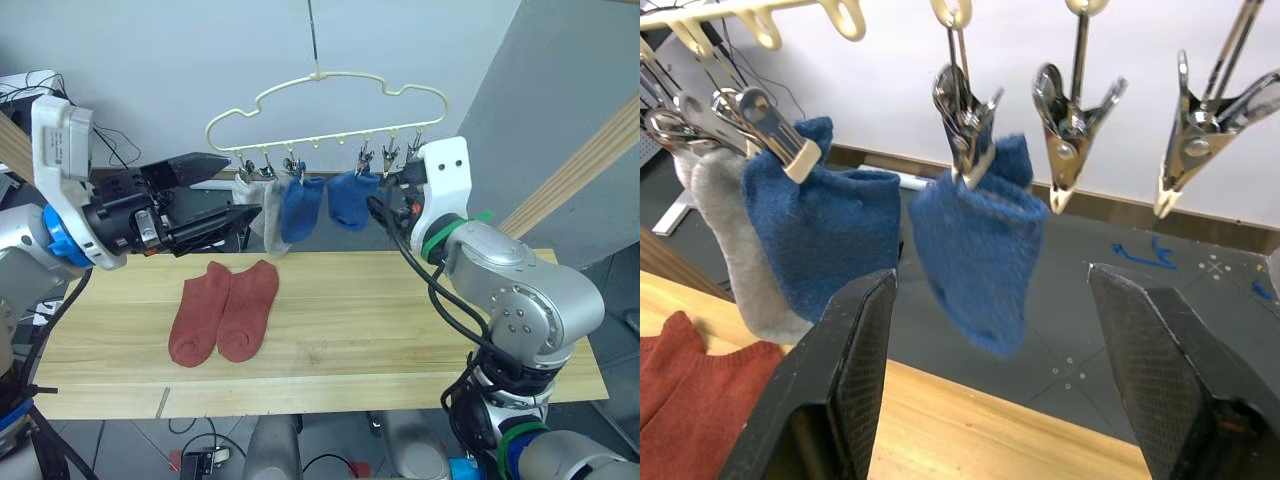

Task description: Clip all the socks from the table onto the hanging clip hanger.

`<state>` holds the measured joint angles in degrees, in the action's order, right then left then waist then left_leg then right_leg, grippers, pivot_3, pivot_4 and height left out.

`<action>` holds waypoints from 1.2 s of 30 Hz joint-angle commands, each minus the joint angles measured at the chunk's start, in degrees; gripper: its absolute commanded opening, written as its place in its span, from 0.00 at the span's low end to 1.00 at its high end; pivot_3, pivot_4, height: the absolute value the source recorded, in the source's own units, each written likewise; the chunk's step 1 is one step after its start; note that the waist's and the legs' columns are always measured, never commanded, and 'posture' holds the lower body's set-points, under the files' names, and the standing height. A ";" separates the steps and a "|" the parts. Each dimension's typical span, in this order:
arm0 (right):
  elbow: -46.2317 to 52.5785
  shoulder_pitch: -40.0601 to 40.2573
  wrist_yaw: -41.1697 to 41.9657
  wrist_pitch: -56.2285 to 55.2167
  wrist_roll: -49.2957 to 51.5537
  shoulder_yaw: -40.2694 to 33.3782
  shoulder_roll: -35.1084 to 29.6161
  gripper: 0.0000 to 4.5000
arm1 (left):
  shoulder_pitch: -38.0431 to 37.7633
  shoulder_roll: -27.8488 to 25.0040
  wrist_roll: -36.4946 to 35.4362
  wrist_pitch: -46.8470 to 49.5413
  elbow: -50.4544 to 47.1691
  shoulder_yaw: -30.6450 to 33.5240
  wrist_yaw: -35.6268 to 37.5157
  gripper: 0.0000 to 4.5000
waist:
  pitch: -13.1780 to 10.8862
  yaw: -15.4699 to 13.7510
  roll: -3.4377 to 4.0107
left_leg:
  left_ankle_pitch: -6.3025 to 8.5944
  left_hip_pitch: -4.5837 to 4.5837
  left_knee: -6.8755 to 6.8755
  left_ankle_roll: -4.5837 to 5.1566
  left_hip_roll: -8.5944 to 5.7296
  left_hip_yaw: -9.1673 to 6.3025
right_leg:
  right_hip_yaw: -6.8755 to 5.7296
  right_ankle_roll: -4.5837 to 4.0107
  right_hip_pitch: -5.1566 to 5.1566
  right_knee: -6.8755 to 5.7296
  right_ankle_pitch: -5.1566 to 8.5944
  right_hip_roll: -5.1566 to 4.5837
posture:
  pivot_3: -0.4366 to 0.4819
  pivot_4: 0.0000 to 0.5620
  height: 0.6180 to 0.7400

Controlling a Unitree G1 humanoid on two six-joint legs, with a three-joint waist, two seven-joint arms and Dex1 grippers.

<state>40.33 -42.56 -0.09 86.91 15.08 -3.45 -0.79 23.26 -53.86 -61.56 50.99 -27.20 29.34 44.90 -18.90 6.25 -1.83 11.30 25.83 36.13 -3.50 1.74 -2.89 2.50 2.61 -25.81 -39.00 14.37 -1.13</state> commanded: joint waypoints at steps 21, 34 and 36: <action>-6.93 -4.03 1.63 -9.07 -1.13 0.07 -3.19 0.44 | 0.65 -1.27 -1.40 -1.50 -1.83 0.30 -2.05 1.00 | 0.00 -0.02 0.00 | 0.00 0.00 0.08 0.00 0.00 -0.01 | -0.01 -0.03 0.01 -0.07 -0.02 0.00 | 0.35 0.52 1.00; -14.48 -6.01 2.71 -16.79 -1.49 1.67 -5.22 0.44 | 0.21 -1.24 -2.06 -1.39 -2.72 0.56 -3.65 1.00 | 0.00 -0.10 0.00 | 0.00 0.00 0.16 0.01 0.00 -0.01 | -0.02 -0.07 0.02 -0.12 -0.05 0.01 | 0.36 0.52 1.00; -16.10 -6.34 2.86 -18.36 -1.76 1.82 -5.55 0.44 | 0.26 -1.39 -2.15 -1.34 -2.81 0.58 -3.98 1.00 | 0.00 -0.14 0.00 | 0.00 0.00 0.16 0.01 0.00 -0.01 | -0.02 -0.07 0.02 -0.12 -0.05 0.01 | 0.36 0.52 1.00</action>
<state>24.03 -47.87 2.42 71.19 14.01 -1.81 -5.90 23.23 -54.23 -62.79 50.71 -28.22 28.96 41.36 -18.90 6.11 -1.84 11.30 25.83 36.29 -3.50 1.74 -2.90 2.49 2.55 -25.79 -39.12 14.33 -1.12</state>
